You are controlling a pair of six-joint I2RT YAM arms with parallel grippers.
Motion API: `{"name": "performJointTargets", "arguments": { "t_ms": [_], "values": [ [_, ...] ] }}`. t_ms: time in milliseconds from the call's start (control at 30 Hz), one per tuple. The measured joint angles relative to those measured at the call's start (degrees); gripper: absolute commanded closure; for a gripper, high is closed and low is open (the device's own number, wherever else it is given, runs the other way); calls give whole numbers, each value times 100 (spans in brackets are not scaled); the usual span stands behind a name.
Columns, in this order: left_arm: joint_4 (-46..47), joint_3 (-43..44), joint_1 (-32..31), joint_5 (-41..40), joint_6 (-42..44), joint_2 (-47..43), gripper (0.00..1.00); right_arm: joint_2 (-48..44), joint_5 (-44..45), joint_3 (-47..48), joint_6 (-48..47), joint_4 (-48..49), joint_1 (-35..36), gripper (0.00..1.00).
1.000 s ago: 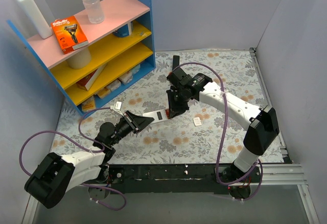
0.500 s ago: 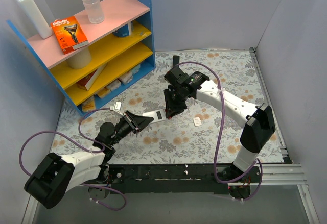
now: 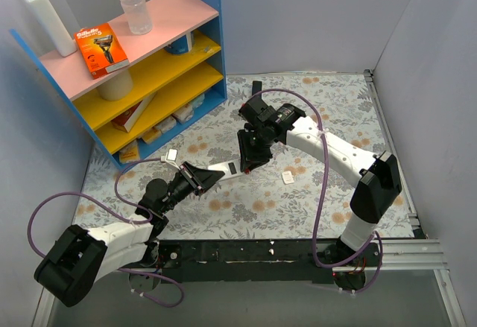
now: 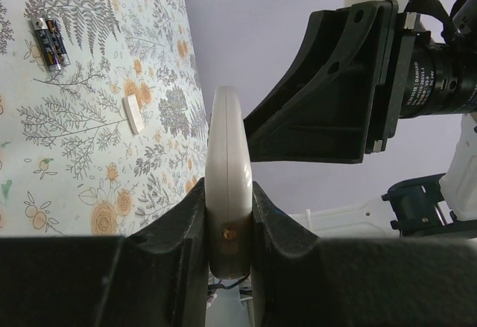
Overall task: Load the batteries into the remote control
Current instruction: Load the battery into the remote control.
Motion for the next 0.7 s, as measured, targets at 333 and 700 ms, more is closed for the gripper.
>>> {"name": "performJointTargets", "arguments": {
  "t_ms": [333,700],
  "values": [
    [2,0,-2,-35,-55,-39,100,-66,122,146,-299,-221,-7,43],
    [0,0,-2,-31,-55,-59,100,-640,-138,175,-1366,28,-20,43]
  ]
}}
